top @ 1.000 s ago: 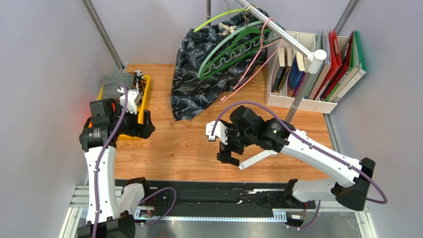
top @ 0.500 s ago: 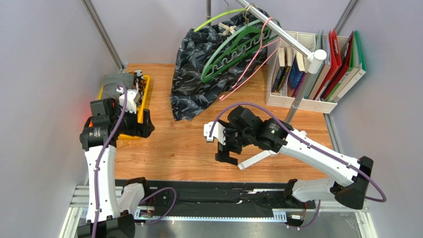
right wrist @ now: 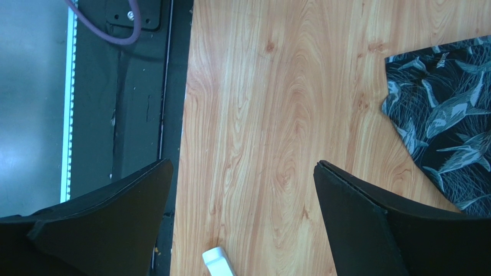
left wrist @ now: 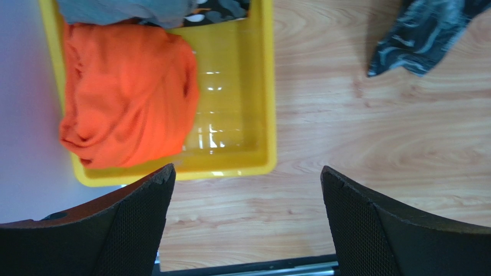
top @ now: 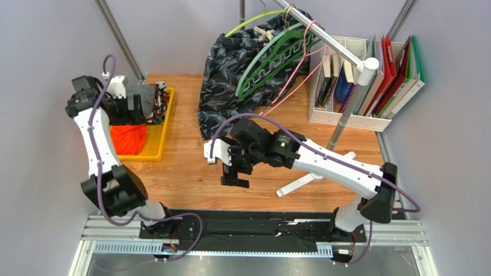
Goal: Place the shorts on the hanger
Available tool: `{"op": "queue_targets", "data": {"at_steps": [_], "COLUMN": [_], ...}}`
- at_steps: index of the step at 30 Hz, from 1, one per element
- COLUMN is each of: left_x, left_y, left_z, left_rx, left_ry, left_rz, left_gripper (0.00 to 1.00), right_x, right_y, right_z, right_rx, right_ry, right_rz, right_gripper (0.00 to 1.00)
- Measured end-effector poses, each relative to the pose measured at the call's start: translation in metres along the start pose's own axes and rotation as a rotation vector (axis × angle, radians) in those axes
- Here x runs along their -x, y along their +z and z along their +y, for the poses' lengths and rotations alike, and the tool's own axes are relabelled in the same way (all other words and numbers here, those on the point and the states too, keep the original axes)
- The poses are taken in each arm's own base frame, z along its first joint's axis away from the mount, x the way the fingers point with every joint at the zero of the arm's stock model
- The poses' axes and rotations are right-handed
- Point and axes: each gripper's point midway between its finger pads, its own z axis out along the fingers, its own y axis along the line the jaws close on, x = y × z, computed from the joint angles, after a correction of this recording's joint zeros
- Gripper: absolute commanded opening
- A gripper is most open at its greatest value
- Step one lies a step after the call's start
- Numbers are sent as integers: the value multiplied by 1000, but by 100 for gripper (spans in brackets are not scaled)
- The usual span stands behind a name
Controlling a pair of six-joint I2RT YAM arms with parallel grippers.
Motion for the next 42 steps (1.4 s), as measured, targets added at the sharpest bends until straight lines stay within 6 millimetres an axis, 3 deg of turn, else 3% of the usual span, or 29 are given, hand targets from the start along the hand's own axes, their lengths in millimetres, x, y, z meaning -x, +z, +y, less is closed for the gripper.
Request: {"op": "queue_targets", "data": {"at_steps": [4, 8, 11, 16, 19, 20, 22, 23, 24, 25, 29, 34, 37, 38, 39, 41, 42], "left_x": [3, -14, -33, -59, -68, -72, -82, -84, -87, -89, -90, -70, -36, -11, -5, 19, 34], "left_y": [24, 53, 76, 101, 114, 117, 120, 121, 122, 122, 112, 83, 56, 36, 34, 14, 0], "left_z": [43, 77, 96, 112, 124, 127, 131, 132, 133, 134, 128, 101, 75, 59, 52, 24, -3], "left_rx": [26, 41, 57, 78, 100, 109, 121, 125, 132, 136, 132, 91, 50, 27, 16, -26, -66], "left_ry": [10, 7, 20, 50, 71, 83, 110, 114, 122, 128, 153, 183, 221, 248, 266, 317, 368], "left_rz": [68, 160, 229, 305, 333, 340, 362, 368, 373, 378, 371, 323, 242, 174, 158, 83, 30], "left_gripper": [99, 99, 99, 95, 82, 64, 46, 27, 18, 2, 0, 0, 0, 0, 0, 0, 0], "right_x": [11, 7, 4, -10, -28, -34, -42, -45, -47, -49, -53, -55, -56, -57, -58, -59, -60], "right_y": [15, 28, 33, 42, 48, 50, 52, 53, 53, 54, 57, 58, 57, 56, 55, 53, 52], "right_z": [-9, -10, -10, -6, 0, 2, 5, 6, 7, 8, 9, 7, -1, -4, -8, -13, -15], "right_rx": [2, 15, 13, 15, 24, 27, 28, 28, 27, 27, 21, 10, -7, -14, -22, -31, -35], "right_ry": [28, 67, 82, 125, 150, 157, 170, 177, 188, 198, 231, 269, 294, 302, 311, 319, 323], "right_rz": [-2, 18, 25, 52, 94, 108, 130, 136, 141, 147, 149, 146, 138, 136, 136, 134, 134], "right_gripper": [100, 100, 100, 100, 100, 100, 100, 98, 98, 97, 95, 95, 95, 95, 95, 95, 95]}}
